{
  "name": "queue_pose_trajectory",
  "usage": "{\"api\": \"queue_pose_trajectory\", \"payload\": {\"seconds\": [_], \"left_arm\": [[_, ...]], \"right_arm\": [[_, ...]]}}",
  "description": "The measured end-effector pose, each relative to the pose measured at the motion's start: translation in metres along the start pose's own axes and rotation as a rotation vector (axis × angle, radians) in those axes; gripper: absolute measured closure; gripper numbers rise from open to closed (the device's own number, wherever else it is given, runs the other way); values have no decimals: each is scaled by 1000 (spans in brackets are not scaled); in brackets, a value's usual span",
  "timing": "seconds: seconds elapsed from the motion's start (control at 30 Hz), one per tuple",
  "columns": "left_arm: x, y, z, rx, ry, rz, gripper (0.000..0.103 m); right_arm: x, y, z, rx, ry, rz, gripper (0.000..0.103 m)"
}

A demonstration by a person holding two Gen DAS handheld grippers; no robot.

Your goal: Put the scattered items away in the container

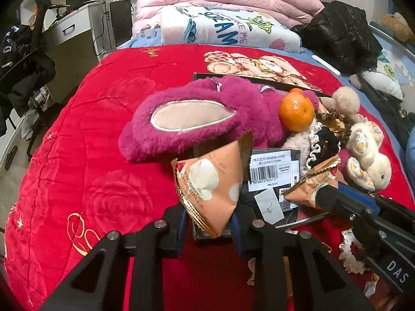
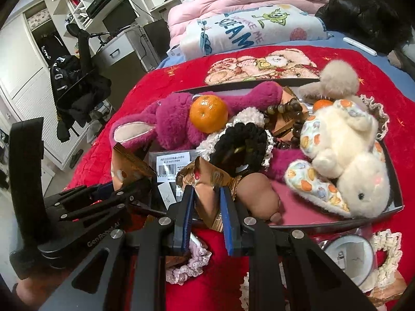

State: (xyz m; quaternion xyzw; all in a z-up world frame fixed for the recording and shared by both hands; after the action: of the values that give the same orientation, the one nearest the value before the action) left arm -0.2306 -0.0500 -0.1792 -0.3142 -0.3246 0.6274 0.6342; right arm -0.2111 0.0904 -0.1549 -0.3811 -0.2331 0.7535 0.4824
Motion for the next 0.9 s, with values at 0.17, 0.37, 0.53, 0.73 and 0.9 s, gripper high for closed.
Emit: {"api": "queue_pose_trajectory", "payload": {"seconds": [0.17,0.37,0.53,0.73,0.9], "left_arm": [[-1,1,-1,3,-5,1,75],[-2,1,-2,9,-14,-11,75],[-3,0,-2,12,-15,-12,75],[-2,-1,-1,13,-11,-5,75],[-2,-2,0,15,-18,-9,75]], "right_arm": [[5,3,-2,-8,15,-4,84],[7,4,-2,-4,23,-11,84],[8,3,-3,0,33,-10,84],[12,2,-2,3,64,13,84],[10,0,-1,4,64,14,84]]}}
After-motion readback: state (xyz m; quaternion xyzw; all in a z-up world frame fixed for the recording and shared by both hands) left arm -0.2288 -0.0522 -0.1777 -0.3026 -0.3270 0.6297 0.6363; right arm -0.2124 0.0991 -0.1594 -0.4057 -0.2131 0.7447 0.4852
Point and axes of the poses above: each gripper's, at about its wrist camera, not at the fingertips, and y roughly the way its jaws point, x to its right, z to its top, the point moved 5 cm from there along y, roughly the way its jaws point, and after that the axes turned 3 degrees about y, right-handed, at the moved point
